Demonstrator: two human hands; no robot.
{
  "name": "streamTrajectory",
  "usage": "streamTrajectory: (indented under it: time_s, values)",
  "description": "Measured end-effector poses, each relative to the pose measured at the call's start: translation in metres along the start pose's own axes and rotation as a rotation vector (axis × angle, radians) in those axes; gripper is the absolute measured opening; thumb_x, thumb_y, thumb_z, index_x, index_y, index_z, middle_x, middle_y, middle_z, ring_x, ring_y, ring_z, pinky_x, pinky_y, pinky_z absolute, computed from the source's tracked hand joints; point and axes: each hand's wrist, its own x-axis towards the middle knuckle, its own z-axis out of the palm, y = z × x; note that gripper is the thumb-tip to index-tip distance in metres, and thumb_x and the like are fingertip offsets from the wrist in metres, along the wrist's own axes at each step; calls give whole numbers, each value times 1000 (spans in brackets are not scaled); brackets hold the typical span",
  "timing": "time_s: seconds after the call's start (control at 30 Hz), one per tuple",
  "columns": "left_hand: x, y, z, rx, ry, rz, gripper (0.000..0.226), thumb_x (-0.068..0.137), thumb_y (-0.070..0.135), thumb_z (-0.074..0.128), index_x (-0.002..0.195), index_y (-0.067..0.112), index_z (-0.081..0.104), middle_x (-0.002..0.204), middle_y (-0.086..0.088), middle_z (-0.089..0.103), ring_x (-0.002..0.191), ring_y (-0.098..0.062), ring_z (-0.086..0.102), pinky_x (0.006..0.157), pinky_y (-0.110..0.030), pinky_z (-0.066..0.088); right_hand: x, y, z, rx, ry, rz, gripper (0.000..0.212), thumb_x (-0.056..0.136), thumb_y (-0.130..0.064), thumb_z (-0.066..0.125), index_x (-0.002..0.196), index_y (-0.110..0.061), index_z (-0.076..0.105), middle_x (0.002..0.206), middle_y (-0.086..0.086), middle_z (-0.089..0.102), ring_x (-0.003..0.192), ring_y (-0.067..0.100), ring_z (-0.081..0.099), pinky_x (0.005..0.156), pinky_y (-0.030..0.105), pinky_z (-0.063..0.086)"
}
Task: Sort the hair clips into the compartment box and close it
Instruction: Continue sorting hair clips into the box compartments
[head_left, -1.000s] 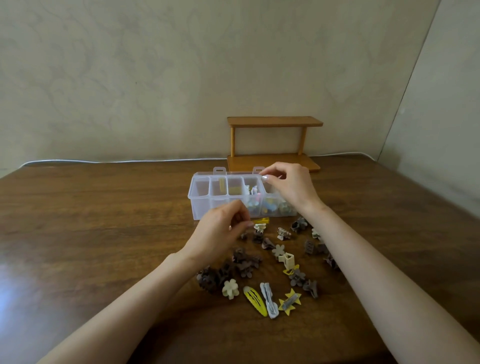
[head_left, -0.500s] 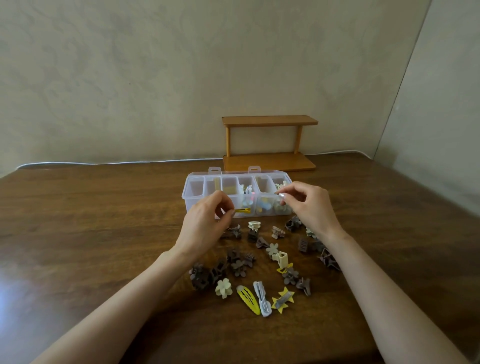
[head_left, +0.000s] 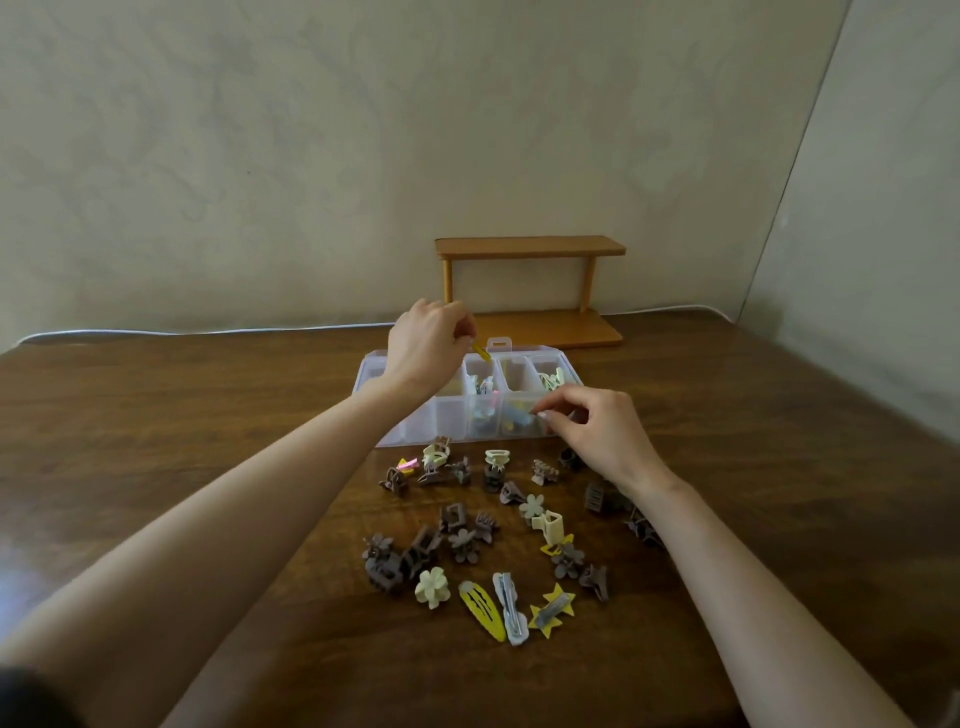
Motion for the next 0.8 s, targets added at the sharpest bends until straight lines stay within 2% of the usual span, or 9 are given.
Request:
streamTrajectory:
  time_s: [0.1, 0.27, 0.37, 0.5, 0.7, 0.8]
  values:
    - [9, 5, 10, 86, -58, 17, 11, 86, 11, 56, 88, 14, 66, 96, -4, 67, 96, -23, 53, 71, -29, 35, 0, 0, 0, -3, -6, -18, 12, 88, -17, 64, 96, -20, 72, 89, -10, 67, 72, 4, 58, 66, 18, 48]
    - [8, 6, 20, 164, -115, 10, 11, 86, 10, 57, 88, 14, 67, 99, -4, 67, 102, -24, 52, 75, -29, 31, 0, 0, 0, 7, -2, -39, 12, 88, -17, 63, 95, -19, 72, 87, -8, 68, 72, 6, 60, 67, 23, 51]
    - [10, 4, 24, 204, -170, 12, 10, 87, 18, 59, 90, 16, 69, 108, -5, 62, 106, -24, 48, 83, -32, 38, 0, 1, 0, 8, 7, -40, 11, 88, -17, 63, 94, -20, 72, 88, -9, 68, 72, 8, 62, 68, 28, 54]
    - [14, 3, 23, 269, -282, 4, 28, 90, 32, 55, 105, 11, 67, 117, -8, 54, 112, -25, 44, 92, -35, 38, 0, 0, 1, 6, 1, -32, 11, 88, -17, 64, 95, -21, 71, 91, -8, 68, 73, 8, 61, 70, 29, 55]
    - [-3, 4, 5, 122, -193, 14, 29, 94, 31, 48, 106, 13, 67, 110, -9, 55, 108, -25, 43, 79, -29, 35, 0, -1, 0, -14, -28, -30, 11, 87, -19, 64, 95, -22, 71, 92, -8, 68, 72, 7, 60, 69, 27, 54]
    - [-25, 6, -5, 37, -126, 42, 23, 93, 27, 51, 104, 13, 65, 108, -7, 55, 106, -23, 43, 79, -26, 33, -1, -3, -1, -14, -123, -46, 10, 86, -20, 66, 94, -23, 71, 91, -7, 68, 77, 6, 60, 72, 27, 53]
